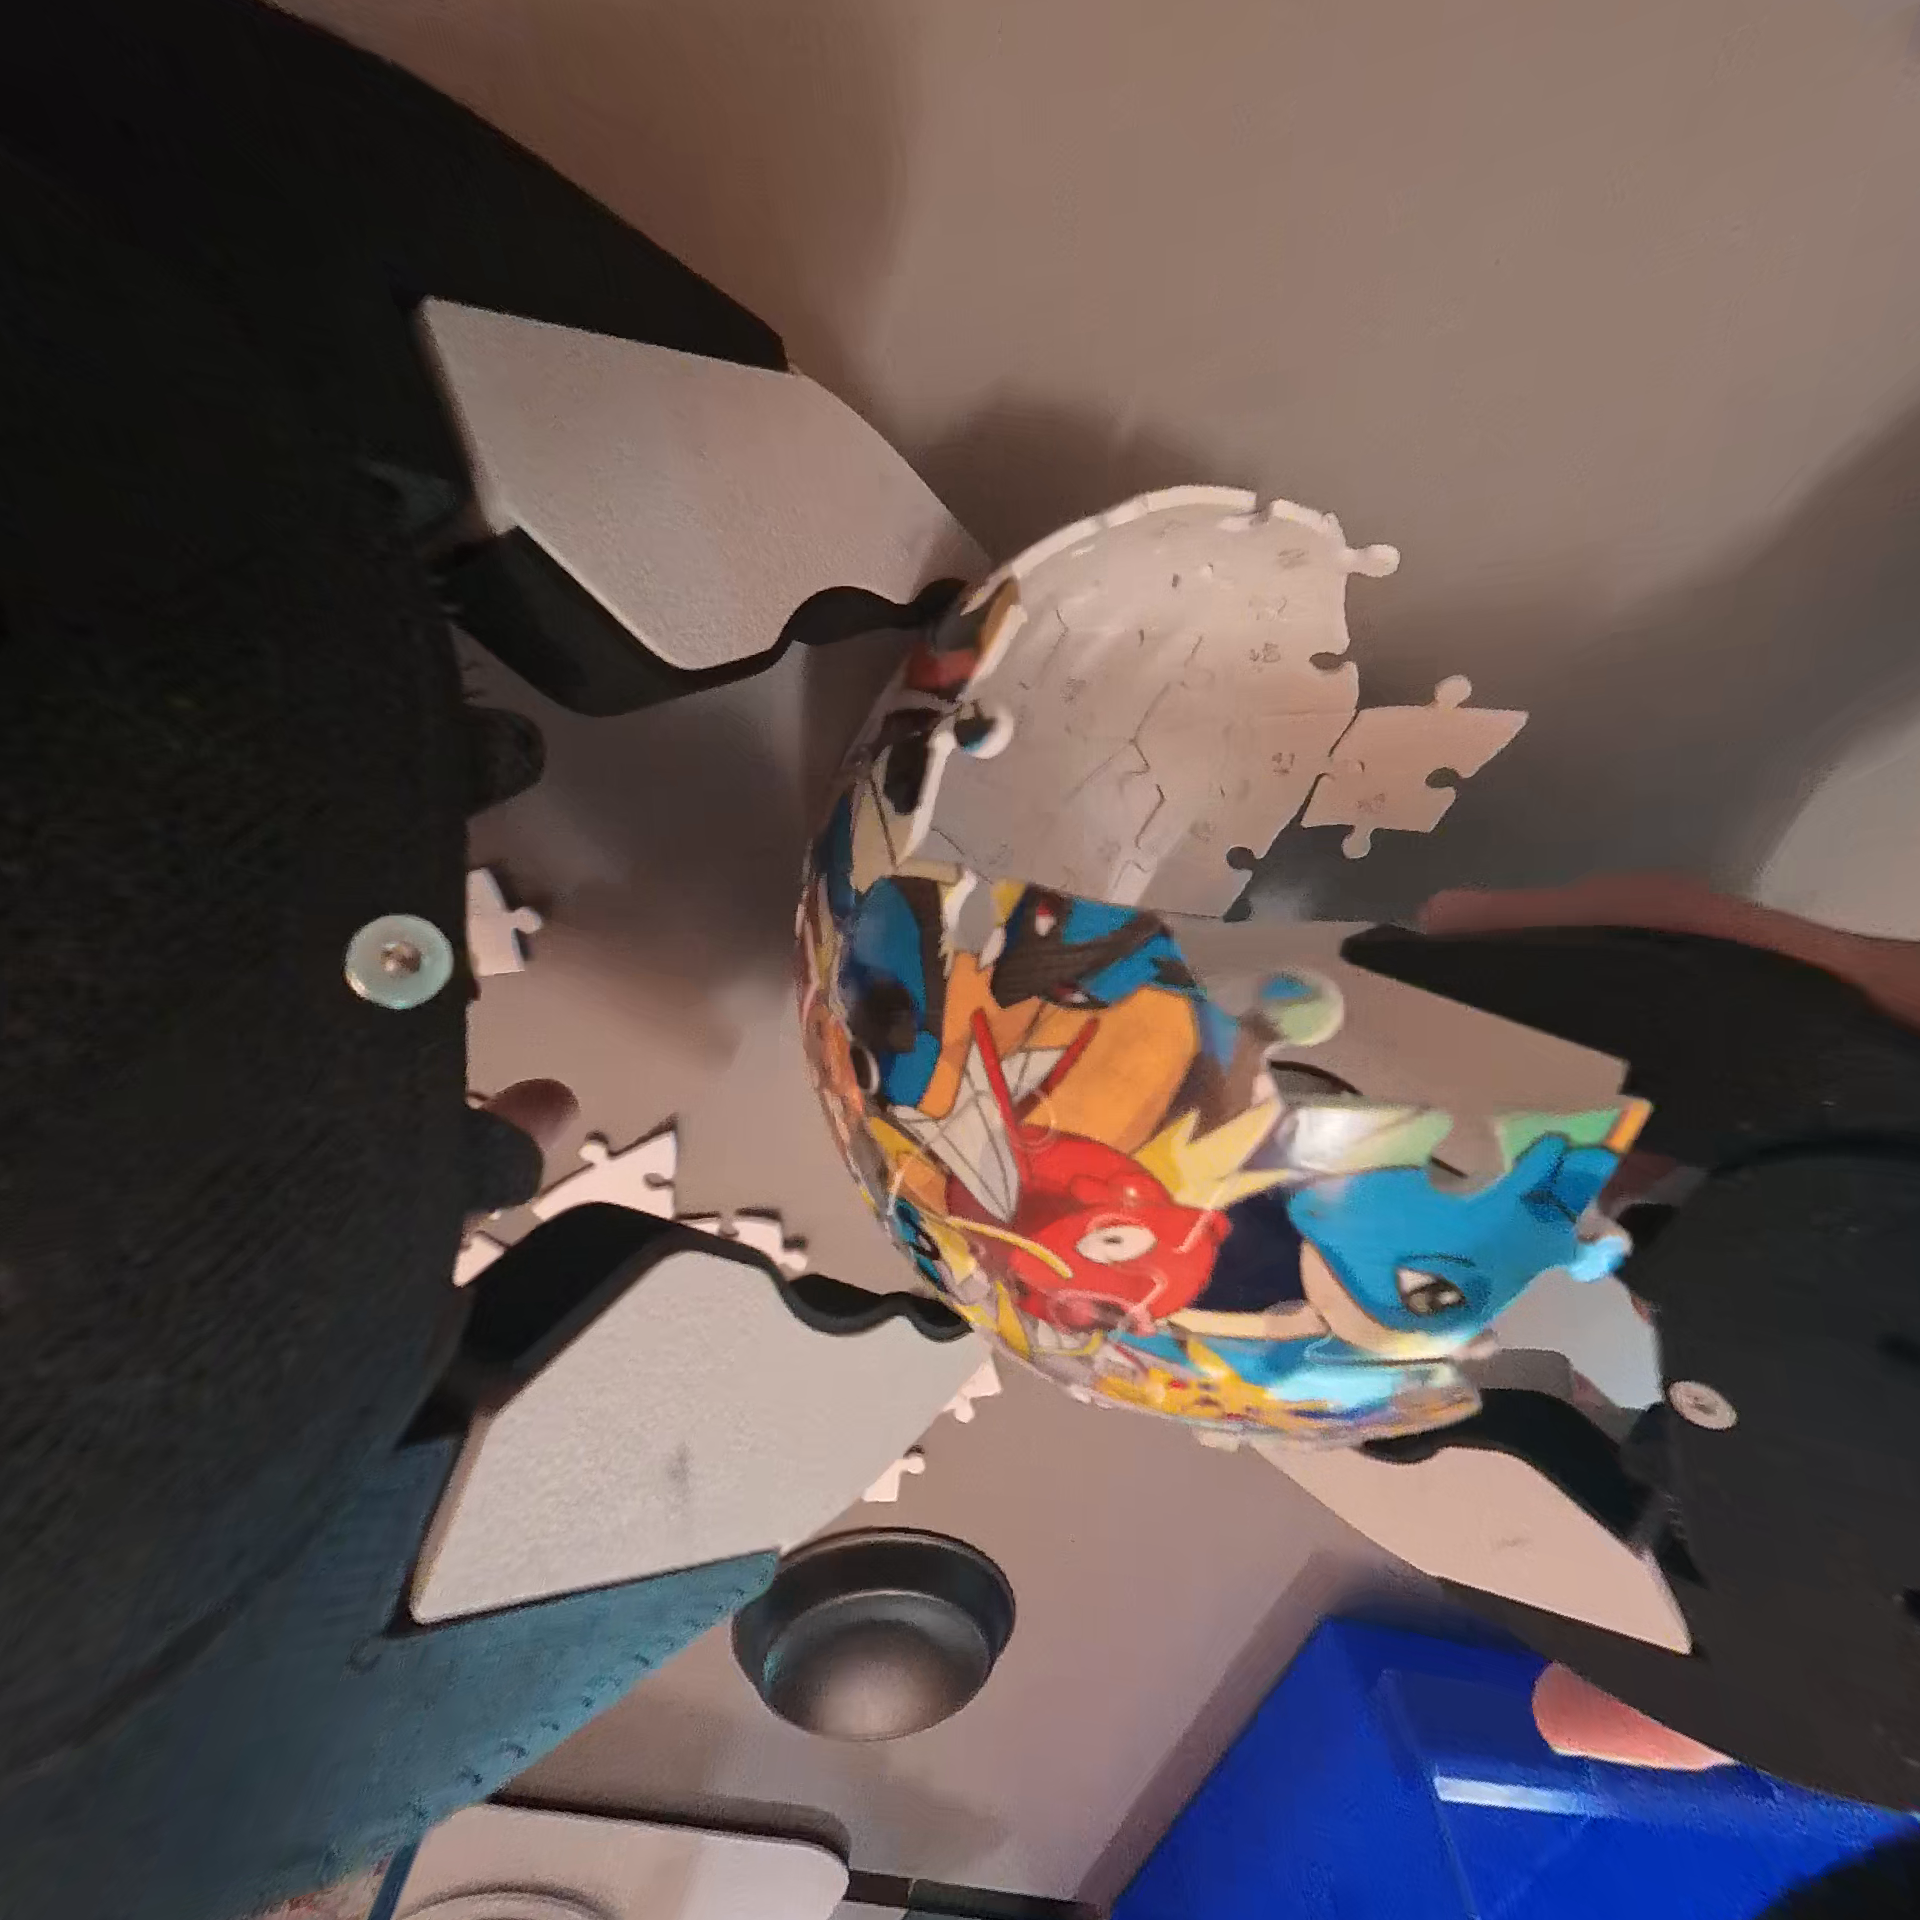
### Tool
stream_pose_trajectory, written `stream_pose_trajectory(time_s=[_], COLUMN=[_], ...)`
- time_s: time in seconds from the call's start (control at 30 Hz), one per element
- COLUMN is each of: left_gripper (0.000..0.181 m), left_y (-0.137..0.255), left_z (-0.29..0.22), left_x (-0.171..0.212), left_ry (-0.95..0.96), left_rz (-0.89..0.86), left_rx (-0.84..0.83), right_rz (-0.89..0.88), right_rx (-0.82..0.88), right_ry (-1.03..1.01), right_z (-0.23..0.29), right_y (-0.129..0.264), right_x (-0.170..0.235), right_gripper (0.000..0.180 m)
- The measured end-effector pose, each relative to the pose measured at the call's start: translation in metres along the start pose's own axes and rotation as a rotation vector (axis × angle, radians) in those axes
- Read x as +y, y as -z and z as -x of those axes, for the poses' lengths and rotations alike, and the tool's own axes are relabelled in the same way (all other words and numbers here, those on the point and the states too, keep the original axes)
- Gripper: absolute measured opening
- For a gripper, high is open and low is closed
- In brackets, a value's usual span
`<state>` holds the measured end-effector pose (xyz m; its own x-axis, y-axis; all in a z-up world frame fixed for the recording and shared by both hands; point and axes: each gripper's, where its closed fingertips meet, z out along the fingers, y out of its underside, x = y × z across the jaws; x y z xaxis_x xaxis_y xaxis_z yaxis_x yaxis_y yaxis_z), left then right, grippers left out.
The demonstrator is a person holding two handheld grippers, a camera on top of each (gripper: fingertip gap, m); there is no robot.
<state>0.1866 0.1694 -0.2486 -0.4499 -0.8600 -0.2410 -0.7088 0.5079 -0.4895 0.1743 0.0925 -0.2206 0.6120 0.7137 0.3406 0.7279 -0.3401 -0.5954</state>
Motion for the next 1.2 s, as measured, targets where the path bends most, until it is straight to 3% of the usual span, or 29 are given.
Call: stream_pose_trajectory(time_s=[0.4, 0.77, 0.93, 1.2], left_gripper=[0.107, 0.1, 0.102, 0.097], left_y=[-0.001, 0.027, 0.047, 0.04], left_z=[0.001, -0.005, -0.031, -0.04], left_x=[0.003, 0.022, 0.042, 0.057], left_ry=[0.057, 0.15, 0.222, 0.247], left_rz=[-0.064, -0.154, -0.198, -0.139], left_rx=[0.01, -0.019, 0.02, 0.032], right_rz=[-0.082, 0.126, 0.139, 0.15], right_rx=[0.141, 0.135, 0.158, 0.18], right_ry=[0.092, 0.213, 0.235, 0.284], right_z=[-0.007, -0.003, -0.006, 0.001], right_y=[-0.014, -0.015, -0.014, -0.014], right_x=[-0.022, -0.028, -0.035, -0.046], right_gripper=[0.129, 0.127, 0.124, 0.123])
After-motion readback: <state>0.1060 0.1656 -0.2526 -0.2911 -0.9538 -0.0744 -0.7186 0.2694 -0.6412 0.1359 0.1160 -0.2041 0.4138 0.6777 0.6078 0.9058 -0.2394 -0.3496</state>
